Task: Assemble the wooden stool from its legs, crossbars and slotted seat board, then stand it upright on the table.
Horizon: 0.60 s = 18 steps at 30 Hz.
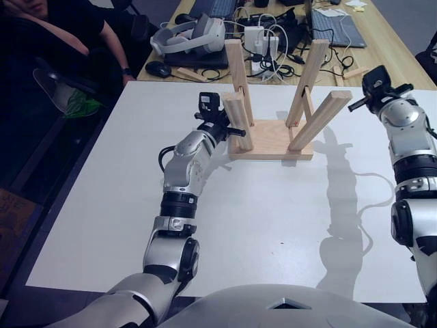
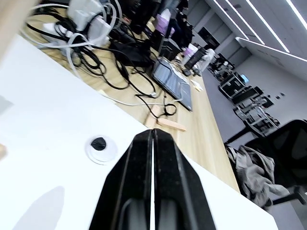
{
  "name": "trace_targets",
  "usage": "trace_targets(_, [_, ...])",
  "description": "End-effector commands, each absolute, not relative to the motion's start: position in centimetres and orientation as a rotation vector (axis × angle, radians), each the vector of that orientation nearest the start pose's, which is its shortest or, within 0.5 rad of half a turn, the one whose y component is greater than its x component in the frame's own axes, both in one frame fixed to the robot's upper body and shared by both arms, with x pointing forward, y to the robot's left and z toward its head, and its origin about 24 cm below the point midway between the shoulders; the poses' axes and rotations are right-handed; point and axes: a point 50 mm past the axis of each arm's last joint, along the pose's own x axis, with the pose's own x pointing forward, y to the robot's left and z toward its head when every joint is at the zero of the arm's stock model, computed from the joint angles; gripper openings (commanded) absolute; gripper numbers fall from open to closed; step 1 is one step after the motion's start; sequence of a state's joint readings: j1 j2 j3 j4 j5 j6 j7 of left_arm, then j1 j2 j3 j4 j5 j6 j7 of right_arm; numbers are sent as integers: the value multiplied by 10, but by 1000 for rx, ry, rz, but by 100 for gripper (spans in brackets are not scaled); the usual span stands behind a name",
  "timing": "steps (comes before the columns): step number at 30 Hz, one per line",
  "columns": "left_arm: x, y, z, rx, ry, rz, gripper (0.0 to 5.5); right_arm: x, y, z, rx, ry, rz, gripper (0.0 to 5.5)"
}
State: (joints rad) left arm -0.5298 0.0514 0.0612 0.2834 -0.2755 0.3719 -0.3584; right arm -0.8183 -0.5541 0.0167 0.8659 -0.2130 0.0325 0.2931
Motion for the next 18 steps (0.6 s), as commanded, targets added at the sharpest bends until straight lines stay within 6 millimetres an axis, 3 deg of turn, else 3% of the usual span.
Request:
trace_targets(1, [334, 110, 97, -217, 133, -532, 3, 374, -277, 126, -686, 245, 51, 0])
trace_targets(3, [334, 114, 98, -189, 126, -501, 3, 375, -271, 123, -592, 296, 81, 0])
trace_targets(5, [342, 130, 92, -98, 151, -337, 3, 378, -257, 121, -550, 352, 129, 0])
trace_targets(9, [348, 154, 63, 51, 355, -88, 3, 377, -250, 96, -714, 523, 160, 0])
trace_targets(14, [341, 147, 38, -40, 530, -102, 3, 373, -246, 79, -753, 641, 251, 0])
trace_targets(18, [338, 134, 32, -111, 603, -173, 3, 369, -234, 64, -723, 707, 337, 0])
